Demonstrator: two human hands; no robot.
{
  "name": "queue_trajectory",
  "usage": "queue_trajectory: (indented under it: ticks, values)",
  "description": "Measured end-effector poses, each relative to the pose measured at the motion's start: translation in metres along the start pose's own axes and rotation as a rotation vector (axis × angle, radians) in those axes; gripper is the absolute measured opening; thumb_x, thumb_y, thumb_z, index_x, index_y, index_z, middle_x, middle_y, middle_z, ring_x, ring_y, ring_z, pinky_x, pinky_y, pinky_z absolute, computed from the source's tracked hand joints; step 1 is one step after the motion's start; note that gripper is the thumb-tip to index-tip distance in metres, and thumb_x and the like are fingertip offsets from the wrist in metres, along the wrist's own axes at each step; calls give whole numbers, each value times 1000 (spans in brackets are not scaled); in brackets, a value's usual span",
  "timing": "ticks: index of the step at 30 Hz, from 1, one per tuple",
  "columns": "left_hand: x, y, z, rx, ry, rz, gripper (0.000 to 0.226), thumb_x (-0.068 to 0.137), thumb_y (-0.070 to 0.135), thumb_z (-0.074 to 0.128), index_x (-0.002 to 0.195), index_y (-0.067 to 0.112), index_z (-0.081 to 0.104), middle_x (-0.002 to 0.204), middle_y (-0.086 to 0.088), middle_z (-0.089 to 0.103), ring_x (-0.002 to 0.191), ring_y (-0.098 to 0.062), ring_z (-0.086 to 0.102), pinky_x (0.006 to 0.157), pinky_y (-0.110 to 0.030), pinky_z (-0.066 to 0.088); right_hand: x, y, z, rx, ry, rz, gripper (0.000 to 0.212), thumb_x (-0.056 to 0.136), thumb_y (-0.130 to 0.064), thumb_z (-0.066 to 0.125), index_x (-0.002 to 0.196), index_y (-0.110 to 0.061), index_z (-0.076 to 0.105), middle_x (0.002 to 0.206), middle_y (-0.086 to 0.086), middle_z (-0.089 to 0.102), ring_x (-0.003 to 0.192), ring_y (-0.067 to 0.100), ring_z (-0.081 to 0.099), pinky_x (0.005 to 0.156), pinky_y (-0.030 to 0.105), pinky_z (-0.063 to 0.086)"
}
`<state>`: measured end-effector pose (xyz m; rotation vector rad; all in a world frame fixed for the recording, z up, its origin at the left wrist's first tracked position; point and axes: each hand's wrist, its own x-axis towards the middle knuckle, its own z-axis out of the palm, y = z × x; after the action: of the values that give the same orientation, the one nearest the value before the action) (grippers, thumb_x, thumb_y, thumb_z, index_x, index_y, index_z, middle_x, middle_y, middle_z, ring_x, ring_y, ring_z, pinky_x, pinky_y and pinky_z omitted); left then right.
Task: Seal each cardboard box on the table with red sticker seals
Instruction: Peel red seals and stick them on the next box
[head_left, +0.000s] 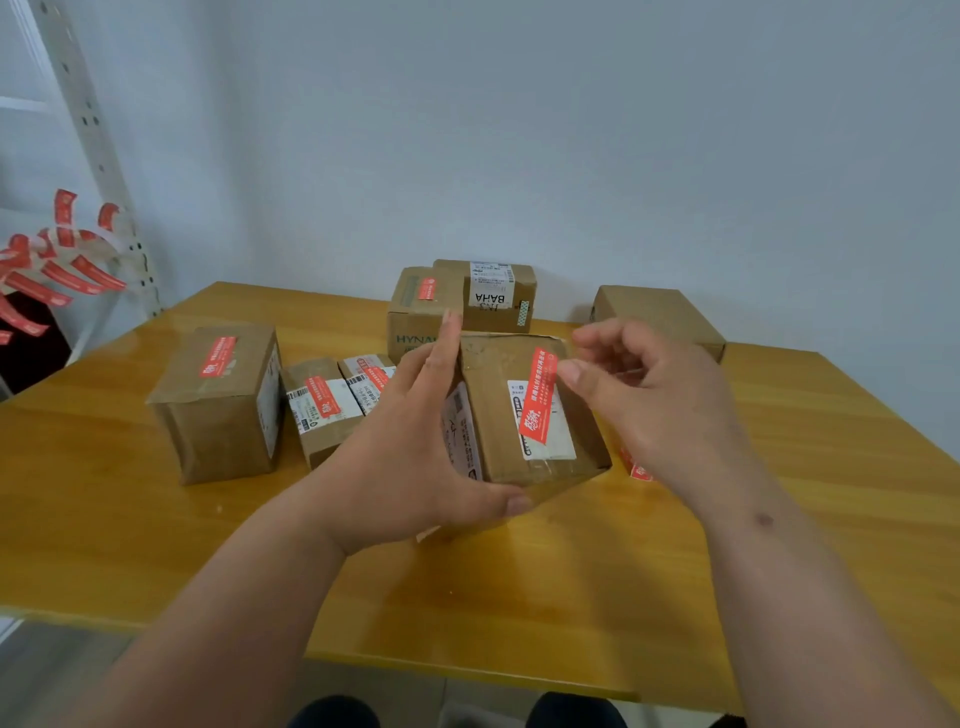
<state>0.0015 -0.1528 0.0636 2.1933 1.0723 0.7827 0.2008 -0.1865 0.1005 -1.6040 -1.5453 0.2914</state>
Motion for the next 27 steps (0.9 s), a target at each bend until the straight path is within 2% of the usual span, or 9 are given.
queue_trajectory:
  ticks: [1,2,5,7,11,13,17,20,27]
  values:
    - [0,-1,0,4,6,-3,143,50,64,81,147,42,-23,141,36,12,134,2,23,110,-31,36,-3,0,-3,-45,-7,-40,8,84,-44,67,92,-42,67,93,-21,66,88,0,60,81,41,52]
    - [1,0,1,9,12,-7,144,49,66,80,147,42,-23,141,34,13,133,1,24,109,-30,36,-6,-3,-6,-98,-42,-87,4,84,-42,66,88,-43,69,89,-22,66,88,0,60,83,42,50]
    - [3,2,4,14,38,-18,146,47,69,77,146,39,-25,143,28,15,131,1,25,107,-24,31,-17,-14,-8,-294,-230,-229,10,90,-34,63,89,-34,73,86,-20,62,85,-3,55,74,16,42]
    - [4,3,6,20,59,-33,146,46,69,76,146,39,-26,144,25,16,129,0,26,105,-23,30,-21,-19,-8,-435,-265,-289,14,93,-31,58,95,-30,72,89,-17,60,85,0,53,70,12,39]
    - [2,2,11,31,101,-50,147,46,68,76,147,38,-25,147,23,13,131,-3,23,104,-22,28,-28,-30,-6,-611,-225,-352,20,98,-32,48,98,-30,68,98,-12,60,92,7,55,83,29,44]
    - [1,2,12,23,113,-58,147,45,69,76,147,38,-25,149,22,12,135,-4,21,105,-23,27,-30,-36,-3,-690,-223,-380,18,97,-30,48,99,-31,66,102,-11,61,95,10,57,86,32,46]
    - [-1,4,12,30,130,-67,148,47,65,79,147,36,-25,148,20,14,135,-5,23,103,-19,26,-32,-44,2,-797,-215,-384,14,94,-28,53,98,-30,66,102,-7,60,91,16,60,78,33,50]
    - [-1,4,13,47,137,-72,147,48,64,79,148,34,-24,148,19,15,134,-4,24,100,-18,26,-31,-46,3,-794,-207,-375,16,95,-33,52,104,-28,66,104,-6,60,92,16,59,73,29,47]
    - [-1,7,13,82,135,-74,147,46,67,76,148,34,-25,149,20,13,139,-8,19,107,-24,25,-29,-45,3,-768,-199,-388,18,95,-34,53,109,-25,61,106,-5,58,94,16,59,73,28,44]
